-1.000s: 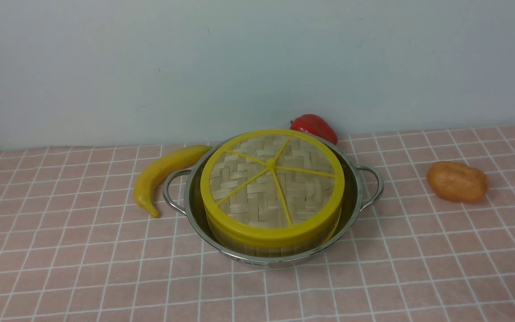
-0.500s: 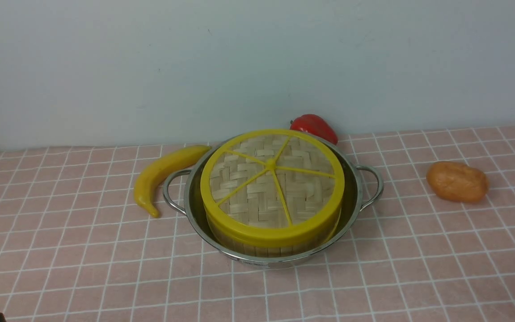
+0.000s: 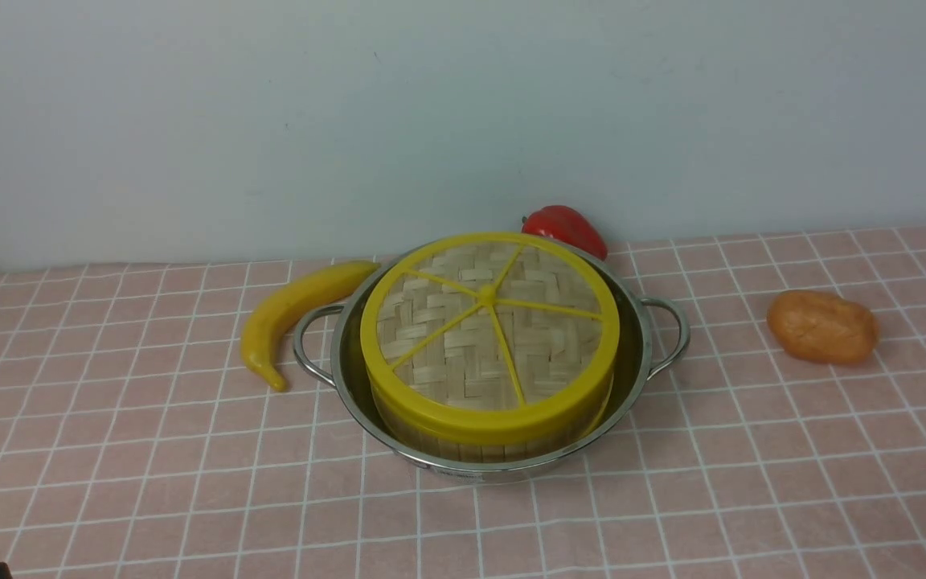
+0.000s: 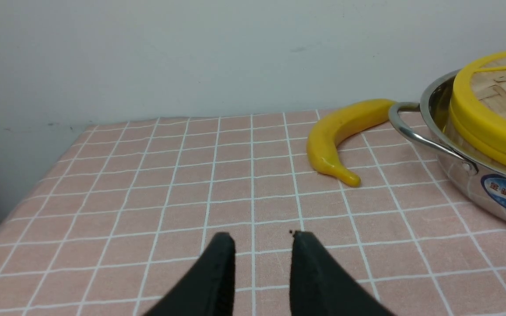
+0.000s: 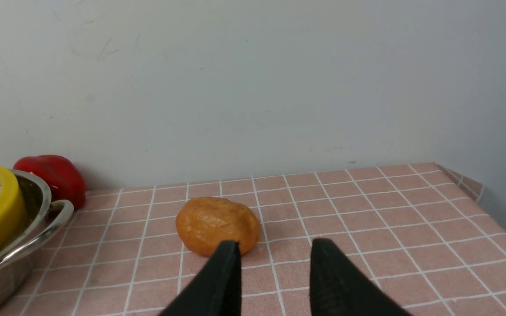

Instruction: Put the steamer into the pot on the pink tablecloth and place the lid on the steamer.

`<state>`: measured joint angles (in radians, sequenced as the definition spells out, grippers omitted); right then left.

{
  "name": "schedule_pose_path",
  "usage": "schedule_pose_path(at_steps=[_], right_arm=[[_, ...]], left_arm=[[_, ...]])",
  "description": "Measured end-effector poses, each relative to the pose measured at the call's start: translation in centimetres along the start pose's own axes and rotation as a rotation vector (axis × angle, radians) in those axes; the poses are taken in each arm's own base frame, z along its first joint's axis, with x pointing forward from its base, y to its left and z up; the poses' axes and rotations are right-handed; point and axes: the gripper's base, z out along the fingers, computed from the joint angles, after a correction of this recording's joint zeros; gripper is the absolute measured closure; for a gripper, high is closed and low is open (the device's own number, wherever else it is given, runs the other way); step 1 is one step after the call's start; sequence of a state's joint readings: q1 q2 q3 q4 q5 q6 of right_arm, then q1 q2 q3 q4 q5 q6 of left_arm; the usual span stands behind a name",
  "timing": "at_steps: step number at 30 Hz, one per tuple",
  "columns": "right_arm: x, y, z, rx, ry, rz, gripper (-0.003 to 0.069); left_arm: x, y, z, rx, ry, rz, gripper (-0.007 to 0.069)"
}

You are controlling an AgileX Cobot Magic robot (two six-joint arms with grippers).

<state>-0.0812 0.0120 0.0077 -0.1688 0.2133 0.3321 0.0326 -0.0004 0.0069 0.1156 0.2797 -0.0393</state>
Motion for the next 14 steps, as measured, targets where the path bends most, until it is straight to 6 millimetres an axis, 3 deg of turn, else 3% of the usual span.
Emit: schedule_pose_path(at_steps=[14], right_arm=[[0.00, 0.00, 0.00, 0.000, 0.000, 0.000, 0.0416]], left_arm=[[0.00, 0.00, 0.00, 0.000, 0.000, 0.000, 0.0424]])
